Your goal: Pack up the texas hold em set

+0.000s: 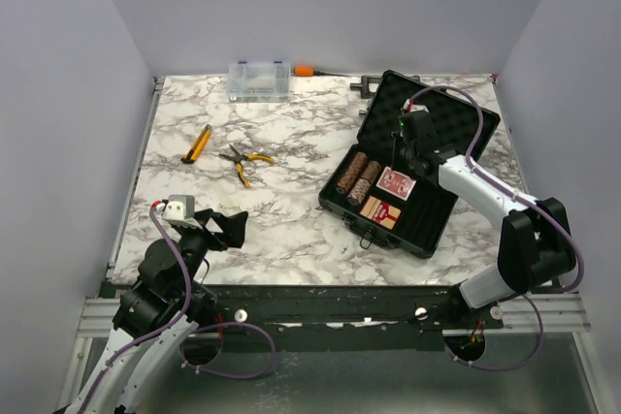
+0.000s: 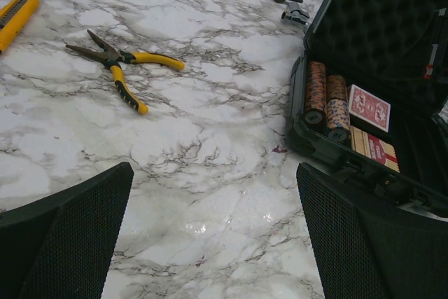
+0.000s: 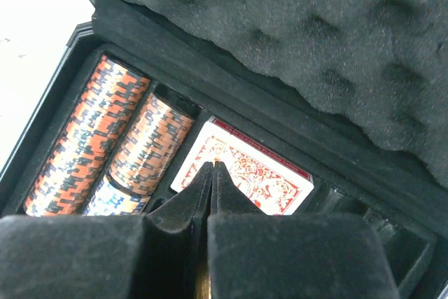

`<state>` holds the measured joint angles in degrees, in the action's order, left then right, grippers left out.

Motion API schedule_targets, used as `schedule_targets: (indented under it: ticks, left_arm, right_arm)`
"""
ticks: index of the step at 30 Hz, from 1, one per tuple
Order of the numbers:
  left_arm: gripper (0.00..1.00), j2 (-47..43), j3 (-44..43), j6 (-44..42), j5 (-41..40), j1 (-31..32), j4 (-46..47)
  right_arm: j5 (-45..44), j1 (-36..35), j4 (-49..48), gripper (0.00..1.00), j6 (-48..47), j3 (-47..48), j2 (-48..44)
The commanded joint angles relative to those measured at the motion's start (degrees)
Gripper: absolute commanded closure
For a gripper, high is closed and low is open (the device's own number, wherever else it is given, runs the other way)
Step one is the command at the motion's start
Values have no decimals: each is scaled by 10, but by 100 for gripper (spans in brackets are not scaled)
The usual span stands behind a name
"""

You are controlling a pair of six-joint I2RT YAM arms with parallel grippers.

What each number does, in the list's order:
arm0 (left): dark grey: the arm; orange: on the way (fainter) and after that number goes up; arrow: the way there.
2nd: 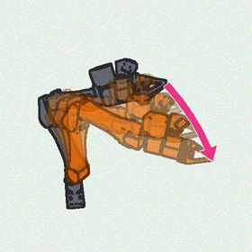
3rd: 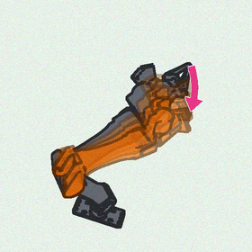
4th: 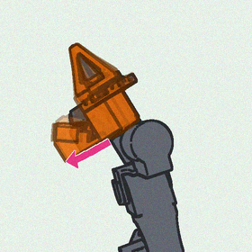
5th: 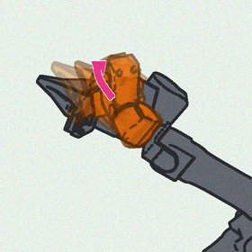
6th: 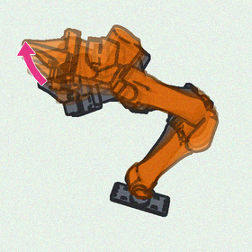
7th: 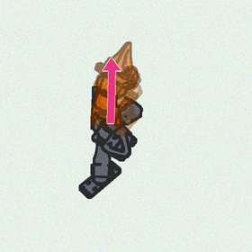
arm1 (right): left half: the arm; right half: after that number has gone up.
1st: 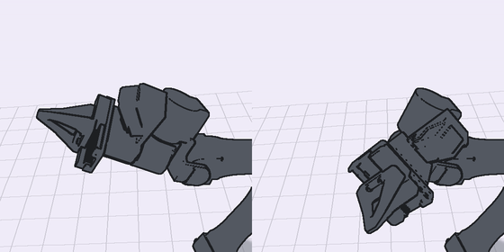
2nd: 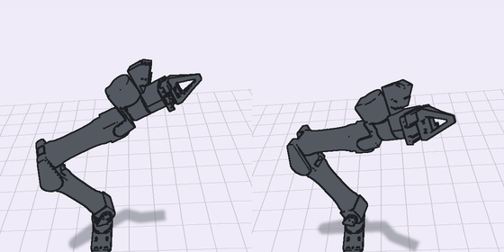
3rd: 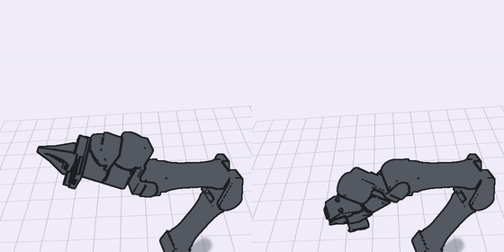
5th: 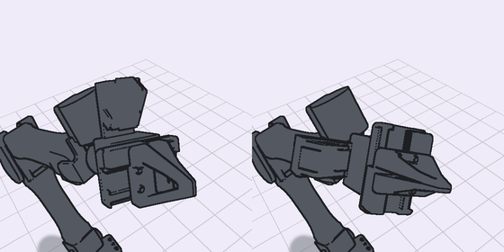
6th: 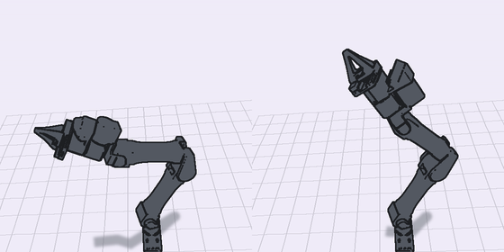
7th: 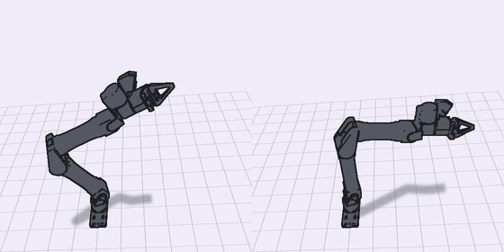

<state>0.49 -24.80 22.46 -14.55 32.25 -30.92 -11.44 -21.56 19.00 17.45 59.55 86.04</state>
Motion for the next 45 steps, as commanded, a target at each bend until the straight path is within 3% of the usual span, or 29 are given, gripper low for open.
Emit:
schedule_targets:
  ticks: [1,15,45]
  left_arm:
    - [2,-66,9,-9,-13,-3,10]
    - [2,-69,10,-10,-10,-3,10]
    - [2,-60,11,-11,-6,-3,12]
  right_arm:
    - [-35,2,26,99,71,-9,28]
    - [-123,12,21,99,139,-19,67]
    - [-107,14,-12,99,126,-46,112]
